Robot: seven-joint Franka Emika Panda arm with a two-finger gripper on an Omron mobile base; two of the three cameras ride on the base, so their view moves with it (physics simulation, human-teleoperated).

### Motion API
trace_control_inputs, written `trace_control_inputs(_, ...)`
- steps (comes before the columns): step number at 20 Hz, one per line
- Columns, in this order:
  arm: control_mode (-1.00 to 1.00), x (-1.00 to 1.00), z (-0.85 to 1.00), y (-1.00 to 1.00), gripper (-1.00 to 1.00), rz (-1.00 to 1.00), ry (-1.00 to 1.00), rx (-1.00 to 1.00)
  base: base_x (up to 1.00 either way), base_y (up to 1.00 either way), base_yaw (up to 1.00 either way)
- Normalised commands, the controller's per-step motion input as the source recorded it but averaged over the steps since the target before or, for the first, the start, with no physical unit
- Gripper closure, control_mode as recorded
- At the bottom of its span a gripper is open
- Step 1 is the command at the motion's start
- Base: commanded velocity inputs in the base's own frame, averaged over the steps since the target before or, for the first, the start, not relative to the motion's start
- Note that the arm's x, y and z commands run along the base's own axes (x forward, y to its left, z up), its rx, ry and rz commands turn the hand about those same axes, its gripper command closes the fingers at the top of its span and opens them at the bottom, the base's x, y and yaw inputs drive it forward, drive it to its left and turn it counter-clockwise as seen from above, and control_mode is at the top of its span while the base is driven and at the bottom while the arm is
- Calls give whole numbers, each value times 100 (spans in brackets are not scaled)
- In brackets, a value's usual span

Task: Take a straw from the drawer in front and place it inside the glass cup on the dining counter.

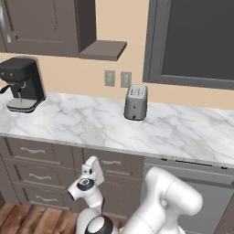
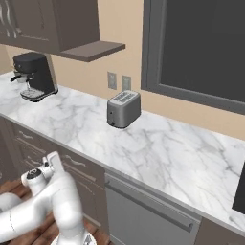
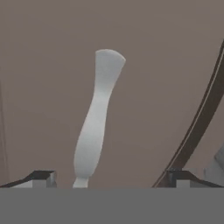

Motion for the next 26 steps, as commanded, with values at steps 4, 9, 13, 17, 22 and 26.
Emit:
trace_control_inputs(4, -100, 38, -36, 0, -100, 9, 0, 0, 0, 0, 0)
trace_control_inputs(9, -100, 26, -35, 0, -100, 9, 0, -1, 0, 0, 0)
trace_control_inputs(13, -100, 20, -32, 0, -100, 9, -5, -2, 0, 0, 0)
trace_control_inputs(17, -100, 23, -31, 0, -100, 10, -7, -3, 0, 0, 0)
trace_control_inputs(22, -100, 16, -19, -2, -100, 6, -15, -4, 0, 0, 0)
trace_control_inputs(26, -100, 11, -8, -1, 100, 2, -21, -7, 0, 0, 0)
